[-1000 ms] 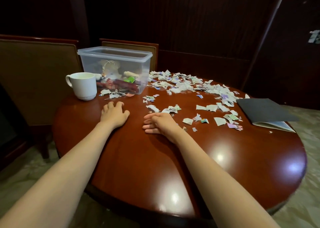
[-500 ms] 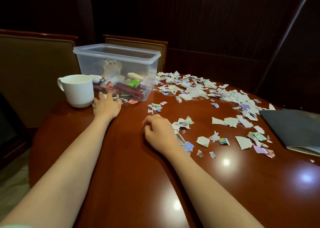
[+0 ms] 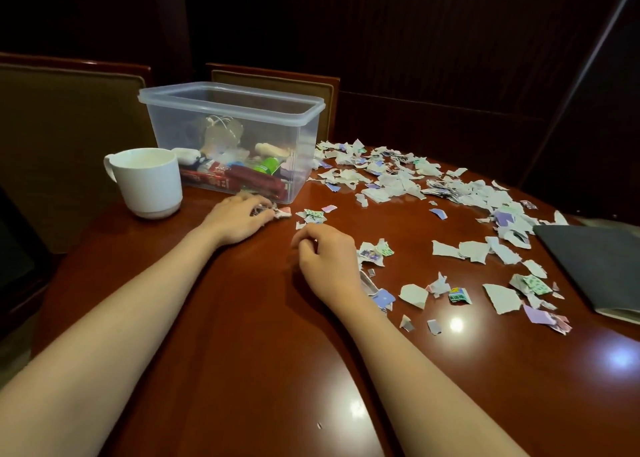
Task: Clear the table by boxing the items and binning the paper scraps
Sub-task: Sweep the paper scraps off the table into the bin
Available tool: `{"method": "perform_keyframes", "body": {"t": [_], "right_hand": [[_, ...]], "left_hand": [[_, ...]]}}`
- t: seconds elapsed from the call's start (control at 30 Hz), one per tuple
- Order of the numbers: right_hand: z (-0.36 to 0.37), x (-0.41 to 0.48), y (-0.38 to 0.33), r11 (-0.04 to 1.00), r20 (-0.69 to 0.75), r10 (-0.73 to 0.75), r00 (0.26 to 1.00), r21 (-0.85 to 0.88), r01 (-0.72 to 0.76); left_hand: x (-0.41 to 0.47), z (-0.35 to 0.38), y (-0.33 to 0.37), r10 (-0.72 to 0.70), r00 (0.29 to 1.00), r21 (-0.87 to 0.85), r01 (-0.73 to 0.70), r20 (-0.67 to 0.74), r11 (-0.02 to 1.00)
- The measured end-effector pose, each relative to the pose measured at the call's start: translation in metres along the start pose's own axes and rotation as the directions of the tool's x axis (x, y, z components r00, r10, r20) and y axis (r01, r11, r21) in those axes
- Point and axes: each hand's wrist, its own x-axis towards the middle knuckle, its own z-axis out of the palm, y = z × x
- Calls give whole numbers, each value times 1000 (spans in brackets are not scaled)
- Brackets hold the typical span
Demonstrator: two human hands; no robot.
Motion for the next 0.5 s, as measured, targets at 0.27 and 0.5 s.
{"method": "perform_keyframes", "body": {"t": [0.27,0.5], "right_hand": [[-20,10,8,980,-210,157,965,152,-126],[-55,4,47,902,-355,430,830,132,-411]], "left_hand": [[-24,17,61,351,933,-313,-309,86,898],[17,25,85,240,971,-337,-228,-6,914]]}}
